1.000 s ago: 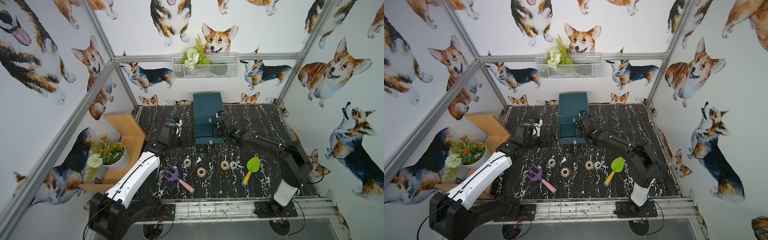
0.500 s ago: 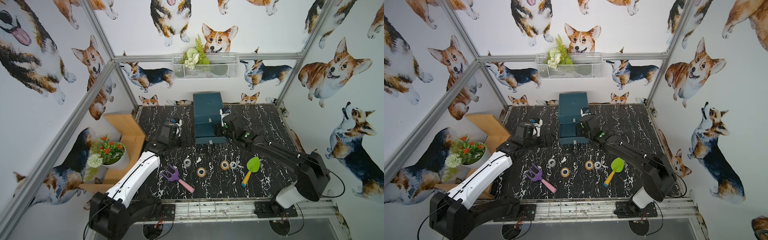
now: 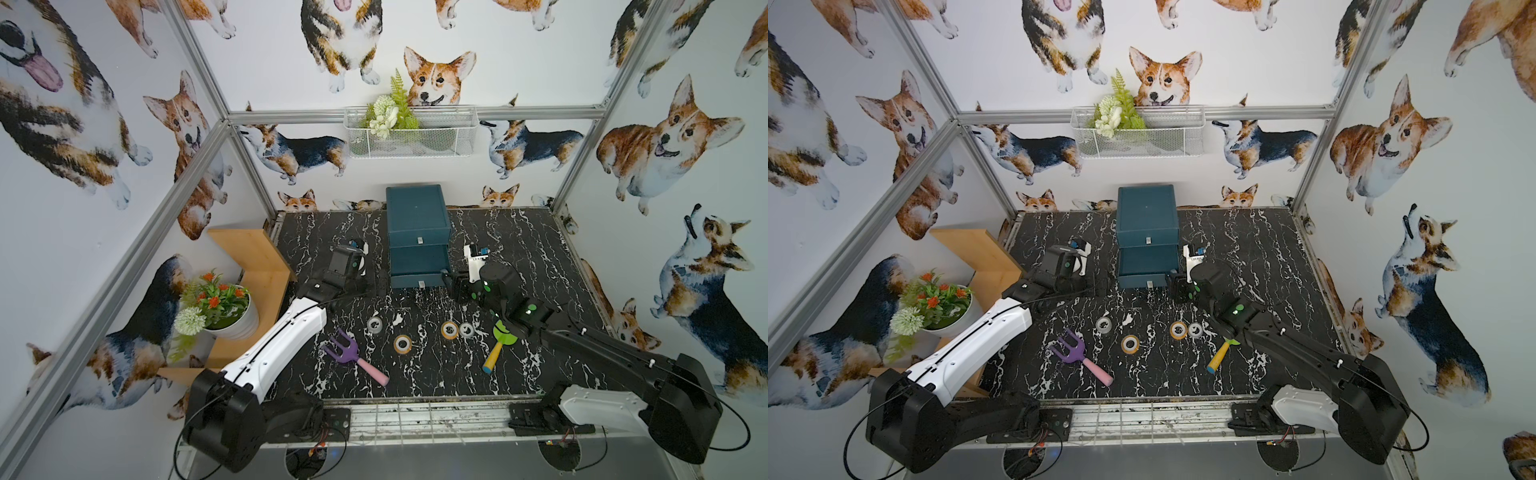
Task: Place the transparent tape into the drawer according to color
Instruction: Pick up the tape from the center of the board.
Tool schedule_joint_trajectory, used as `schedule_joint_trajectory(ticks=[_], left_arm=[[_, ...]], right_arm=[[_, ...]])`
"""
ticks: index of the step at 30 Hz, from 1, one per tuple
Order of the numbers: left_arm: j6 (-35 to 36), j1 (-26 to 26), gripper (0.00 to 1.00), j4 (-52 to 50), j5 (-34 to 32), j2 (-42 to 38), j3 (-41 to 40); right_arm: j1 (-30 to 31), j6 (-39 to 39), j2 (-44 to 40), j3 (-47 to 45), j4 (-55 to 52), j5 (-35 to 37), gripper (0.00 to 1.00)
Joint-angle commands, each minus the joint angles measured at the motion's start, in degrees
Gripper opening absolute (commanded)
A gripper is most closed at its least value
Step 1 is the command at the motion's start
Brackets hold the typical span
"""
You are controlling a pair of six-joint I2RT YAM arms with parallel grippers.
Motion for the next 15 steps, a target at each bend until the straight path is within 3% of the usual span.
schedule_joint_trajectory(ticks=[1, 6, 15], left_arm=[[-1.1, -2.8, 0.99, -3.9, -5.4, 2.2, 1.1], [-7.2, -4.5, 0.98, -5.9, -4.4, 7.1, -2.4], [-12.6, -7.9, 0.97, -6.1, -6.8, 7.0, -10.9]], right_arm=[[0.0, 2.9, -1.2, -2.7, 0.8, 1.8, 0.61], [0.0, 4.5, -4.9, -5.5, 1.2, 2.5, 0.61], [0.0, 3.7, -5.9, -5.6, 1.6, 3.1, 0.62]])
